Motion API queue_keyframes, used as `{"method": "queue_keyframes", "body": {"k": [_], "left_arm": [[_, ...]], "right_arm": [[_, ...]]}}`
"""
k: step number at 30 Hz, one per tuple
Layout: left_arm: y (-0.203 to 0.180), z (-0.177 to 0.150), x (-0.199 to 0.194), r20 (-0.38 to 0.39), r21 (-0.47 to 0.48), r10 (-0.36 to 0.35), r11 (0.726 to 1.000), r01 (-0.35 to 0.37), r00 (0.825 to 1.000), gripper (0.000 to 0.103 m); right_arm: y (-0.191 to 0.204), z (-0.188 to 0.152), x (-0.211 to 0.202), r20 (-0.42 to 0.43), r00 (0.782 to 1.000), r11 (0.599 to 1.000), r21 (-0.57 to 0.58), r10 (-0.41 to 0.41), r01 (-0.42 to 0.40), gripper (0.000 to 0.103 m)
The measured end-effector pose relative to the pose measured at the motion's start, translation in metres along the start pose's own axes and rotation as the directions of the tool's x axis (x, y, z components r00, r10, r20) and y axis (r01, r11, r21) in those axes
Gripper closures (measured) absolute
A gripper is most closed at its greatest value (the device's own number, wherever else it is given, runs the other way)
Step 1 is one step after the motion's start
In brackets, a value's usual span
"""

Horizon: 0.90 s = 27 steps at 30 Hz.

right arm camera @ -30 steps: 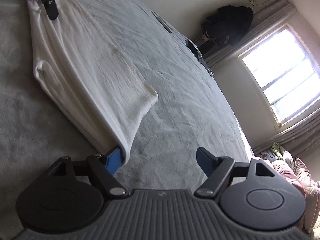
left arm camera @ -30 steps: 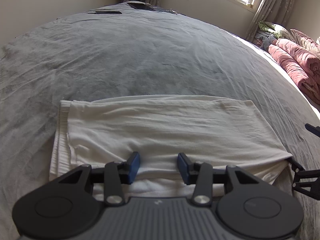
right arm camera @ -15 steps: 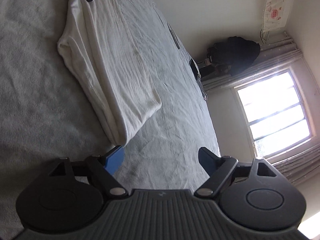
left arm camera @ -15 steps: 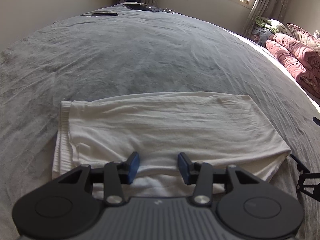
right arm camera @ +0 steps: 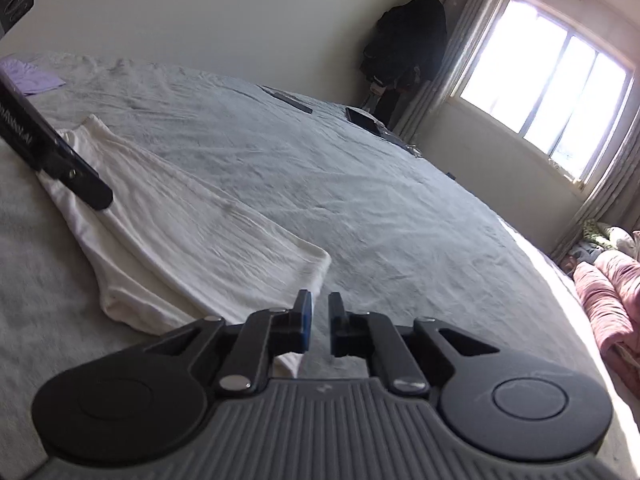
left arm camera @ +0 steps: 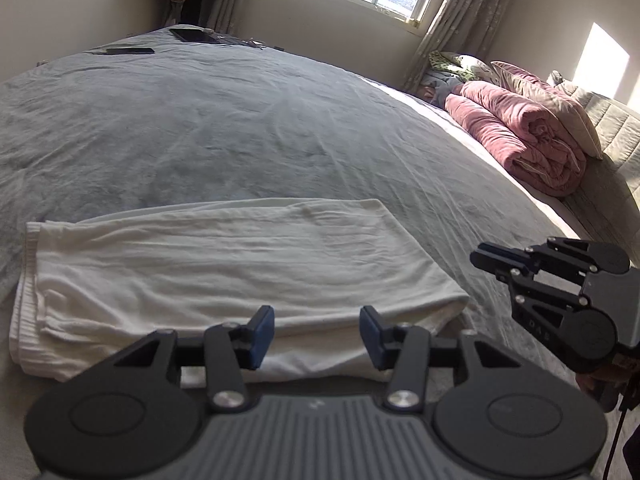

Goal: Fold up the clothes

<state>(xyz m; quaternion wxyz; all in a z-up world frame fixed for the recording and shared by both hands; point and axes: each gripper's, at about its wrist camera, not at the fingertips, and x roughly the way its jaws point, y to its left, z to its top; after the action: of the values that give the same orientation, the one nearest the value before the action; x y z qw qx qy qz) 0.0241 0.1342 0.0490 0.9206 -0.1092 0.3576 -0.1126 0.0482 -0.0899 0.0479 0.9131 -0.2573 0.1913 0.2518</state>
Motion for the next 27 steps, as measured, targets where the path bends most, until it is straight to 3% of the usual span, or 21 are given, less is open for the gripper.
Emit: {"method": "queue_keyframes", "body": {"k": [3,7,11,15,19,21,23,25,27], "left_arm": [[-0.011,-0.010,0.012,-0.006,0.070,0.034,0.997,-0.034,0.999,0.055],[-0.022,-0.022,0.020,-0.021,0.153,0.058,0.987,-0.055,0.998,0.054],[-0.033,-0.030,0.018,-0.035,0.222,0.077,0.973,-0.067,0.996,0.051],[-0.035,-0.031,0.017,-0.047,0.246,0.072,0.967,-0.059,0.996,0.050],[-0.020,-0.019,0.004,-0.050,0.168,0.027,0.986,-0.018,0.998,0.050],[-0.006,-0.008,-0.013,0.005,0.122,0.044,0.992,-0.044,0.999,0.049],[0.009,0.002,-0.028,0.058,0.071,0.103,0.992,-0.108,0.993,0.047],[0.027,0.008,-0.033,0.073,0.002,0.180,0.983,-0.181,0.981,0.046],[0.041,0.009,-0.028,0.033,-0.058,0.209,0.977,-0.207,0.977,0.046]], "right_arm": [[0.016,0.006,0.012,-0.023,0.998,0.998,0.018,0.065,-0.065,0.098],[0.026,-0.010,0.022,-0.111,0.989,0.996,0.013,0.092,-0.092,0.098],[0.023,-0.027,0.017,-0.120,0.990,0.997,0.022,0.080,-0.078,0.098],[0.022,-0.021,0.013,-0.109,0.992,0.998,0.027,0.060,-0.057,0.098],[0.030,-0.013,-0.007,-0.020,0.994,0.992,0.062,0.111,-0.109,0.097],[0.037,-0.011,-0.015,0.003,0.989,0.988,0.053,0.147,-0.147,0.091],[0.048,-0.010,-0.019,0.005,0.984,0.984,0.012,0.177,-0.177,0.081],[0.058,-0.005,-0.018,0.010,0.978,0.978,-0.027,0.208,-0.208,0.062],[0.068,0.000,-0.016,0.009,0.971,0.969,-0.059,0.240,-0.239,0.062]]}}
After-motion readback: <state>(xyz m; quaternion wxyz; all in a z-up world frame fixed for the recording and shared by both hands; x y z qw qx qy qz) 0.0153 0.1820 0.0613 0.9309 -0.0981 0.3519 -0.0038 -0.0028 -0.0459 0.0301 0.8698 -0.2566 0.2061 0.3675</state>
